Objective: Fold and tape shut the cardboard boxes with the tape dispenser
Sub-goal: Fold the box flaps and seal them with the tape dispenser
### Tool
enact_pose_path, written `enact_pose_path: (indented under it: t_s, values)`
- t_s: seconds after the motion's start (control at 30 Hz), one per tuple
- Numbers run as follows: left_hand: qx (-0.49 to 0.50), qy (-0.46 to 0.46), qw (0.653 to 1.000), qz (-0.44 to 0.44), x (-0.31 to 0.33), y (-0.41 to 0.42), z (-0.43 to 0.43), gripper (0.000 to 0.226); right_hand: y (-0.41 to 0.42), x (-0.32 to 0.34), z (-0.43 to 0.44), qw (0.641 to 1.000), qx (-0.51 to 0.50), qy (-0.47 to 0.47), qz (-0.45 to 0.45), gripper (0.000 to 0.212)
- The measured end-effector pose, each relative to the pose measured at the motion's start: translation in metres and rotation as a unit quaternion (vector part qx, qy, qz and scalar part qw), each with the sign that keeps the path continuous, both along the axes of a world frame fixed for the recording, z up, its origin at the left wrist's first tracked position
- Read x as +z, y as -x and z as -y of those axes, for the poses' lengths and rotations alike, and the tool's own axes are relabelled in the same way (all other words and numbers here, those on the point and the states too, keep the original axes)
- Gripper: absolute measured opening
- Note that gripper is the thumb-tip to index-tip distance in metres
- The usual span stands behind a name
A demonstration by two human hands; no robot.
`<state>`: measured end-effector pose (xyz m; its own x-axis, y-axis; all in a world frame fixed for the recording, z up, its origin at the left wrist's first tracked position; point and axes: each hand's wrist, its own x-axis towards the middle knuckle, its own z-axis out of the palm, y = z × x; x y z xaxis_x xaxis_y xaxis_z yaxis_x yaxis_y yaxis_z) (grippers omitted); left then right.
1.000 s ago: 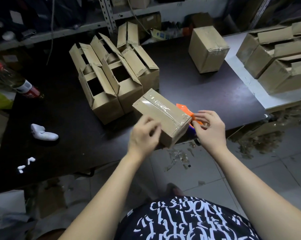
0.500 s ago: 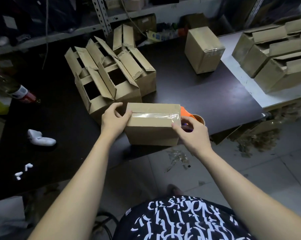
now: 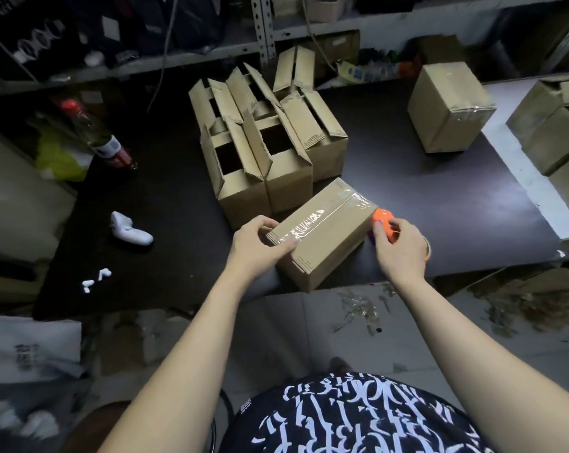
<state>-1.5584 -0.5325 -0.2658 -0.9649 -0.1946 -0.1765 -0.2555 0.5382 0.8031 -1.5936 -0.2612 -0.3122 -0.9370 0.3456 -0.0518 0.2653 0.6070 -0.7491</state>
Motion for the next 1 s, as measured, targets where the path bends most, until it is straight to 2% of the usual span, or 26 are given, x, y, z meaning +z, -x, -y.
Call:
enact_pose_path:
  t_s: [0.07, 0.13, 0.3, 0.4, 0.6, 0.73, 0.8, 0.87, 0.93, 1.0]
  values:
    - [0.013, 0.008, 1.000, -0.001, 0.001, -0.005, -0.014, 0.039, 0.000, -0.009, -0.009, 0.996, -0.016, -0.084, 0.035, 0.035]
    - [0.029, 0.012, 1.000, 0.000, 0.001, -0.009, -0.028, 0.041, -0.003, -0.012, -0.015, 0.991, -0.018, -0.109, 0.077, 0.028]
    - [0.049, 0.037, 0.998, 0.014, 0.005, -0.013, -0.060, 0.049, -0.001, -0.011, -0.020, 0.954, 0.057, -0.242, 0.171, 0.033]
    - [0.039, 0.060, 0.997, 0.015, 0.006, -0.011, -0.079, 0.062, 0.000, -0.012, -0.023, 0.950, 0.045, -0.251, 0.182, 0.036]
    - [0.007, 0.087, 0.996, 0.021, 0.005, 0.003, -0.116, 0.083, -0.007, 0.001, -0.047, 0.986, -0.016, -0.073, 0.147, 0.042]
    - [-0.022, 0.110, 0.993, 0.046, 0.009, 0.013, -0.126, 0.086, -0.015, 0.029, -0.060, 0.997, -0.049, 0.026, 0.047, 0.038]
    - [-0.022, 0.124, 0.992, 0.026, 0.017, 0.019, -0.126, 0.077, -0.022, 0.044, -0.063, 0.996, -0.038, 0.084, -0.014, 0.036]
    - [-0.012, 0.077, 0.996, -0.054, 0.029, 0.025, -0.126, 0.059, -0.029, 0.059, -0.063, 0.991, -0.007, 0.122, -0.060, 0.037]
    - [-0.025, -0.015, 0.992, -0.124, 0.051, 0.033, -0.127, 0.045, -0.035, 0.072, -0.061, 0.984, 0.033, 0.148, -0.091, 0.036]
    - [-0.064, -0.111, 0.984, -0.124, 0.078, 0.040, -0.127, 0.041, -0.040, 0.081, -0.058, 0.978, 0.070, 0.161, -0.114, 0.041]
